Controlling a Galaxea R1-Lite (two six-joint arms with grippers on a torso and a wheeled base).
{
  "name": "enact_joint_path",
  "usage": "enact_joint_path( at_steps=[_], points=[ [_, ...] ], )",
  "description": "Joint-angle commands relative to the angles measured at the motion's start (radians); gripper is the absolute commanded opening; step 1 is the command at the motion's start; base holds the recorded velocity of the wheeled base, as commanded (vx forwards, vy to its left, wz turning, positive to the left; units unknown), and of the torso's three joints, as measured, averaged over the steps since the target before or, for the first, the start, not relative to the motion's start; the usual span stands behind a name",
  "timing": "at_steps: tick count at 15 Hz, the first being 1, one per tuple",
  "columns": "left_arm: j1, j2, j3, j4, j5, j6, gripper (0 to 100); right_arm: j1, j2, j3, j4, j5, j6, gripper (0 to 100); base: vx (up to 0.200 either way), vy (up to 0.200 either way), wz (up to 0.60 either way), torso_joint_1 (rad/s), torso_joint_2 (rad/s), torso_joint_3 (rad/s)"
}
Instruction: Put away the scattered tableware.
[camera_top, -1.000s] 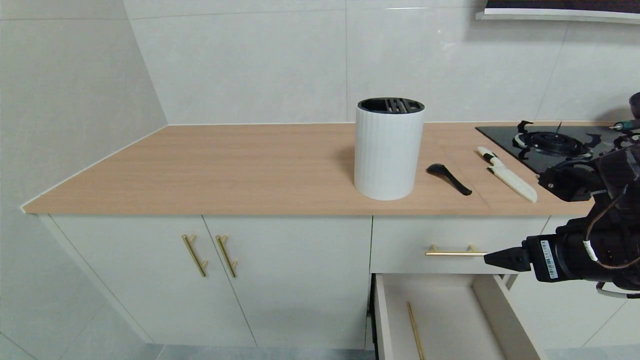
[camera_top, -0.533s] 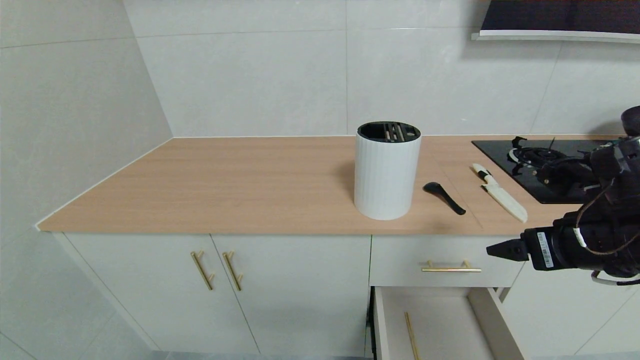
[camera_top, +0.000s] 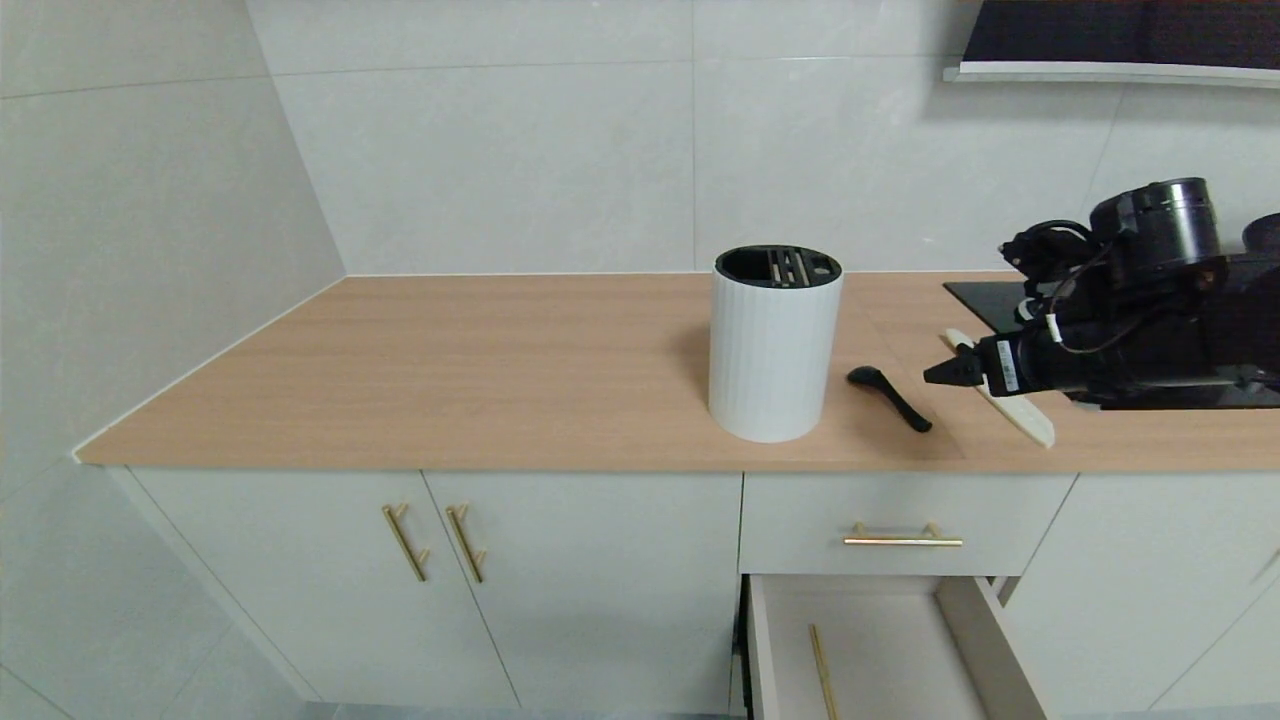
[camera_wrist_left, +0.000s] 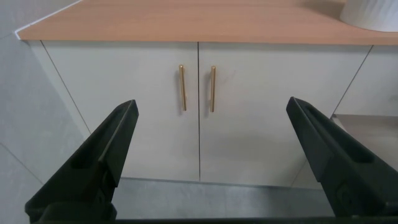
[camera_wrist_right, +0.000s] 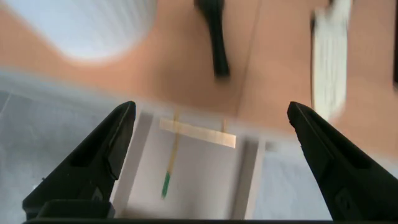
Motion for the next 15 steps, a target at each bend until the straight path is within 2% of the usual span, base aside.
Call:
enact_joint_path(
  at_steps=[1, 3, 7, 12, 15],
  points=[
    [0.000, 0.000, 0.000, 0.000, 0.000, -0.001, 100, -0.008, 0.172, -0.127, -0.002, 0.038, -0.018, 100, 0.000, 0.000, 0.00, 0.000, 0.00, 0.000],
    [0.000, 0.000, 0.000, 0.000, 0.000, -0.001, 100, -0.013, 0.261, -0.201, -0.004, 0.061, -0.020, 100, 0.000, 0.000, 0.00, 0.000, 0.00, 0.000],
    [0.000, 0.000, 0.000, 0.000, 0.000, -0.001, 100, -0.031, 0.363, -0.265, -0.019, 0.067, -0.041, 100, 0.000, 0.000, 0.00, 0.000, 0.00, 0.000],
    [0.000, 0.000, 0.000, 0.000, 0.000, -0.001, 100, -0.044, 0.480, -0.302, -0.117, 0.069, -0.041, 100, 0.000, 0.000, 0.00, 0.000, 0.00, 0.000],
    [0.000, 0.000, 0.000, 0.000, 0.000, -0.001, 100, -0.051, 0.498, -0.316, -0.122, 0.069, -0.040, 100, 0.000, 0.000, 0.00, 0.000, 0.00, 0.000]
  ],
)
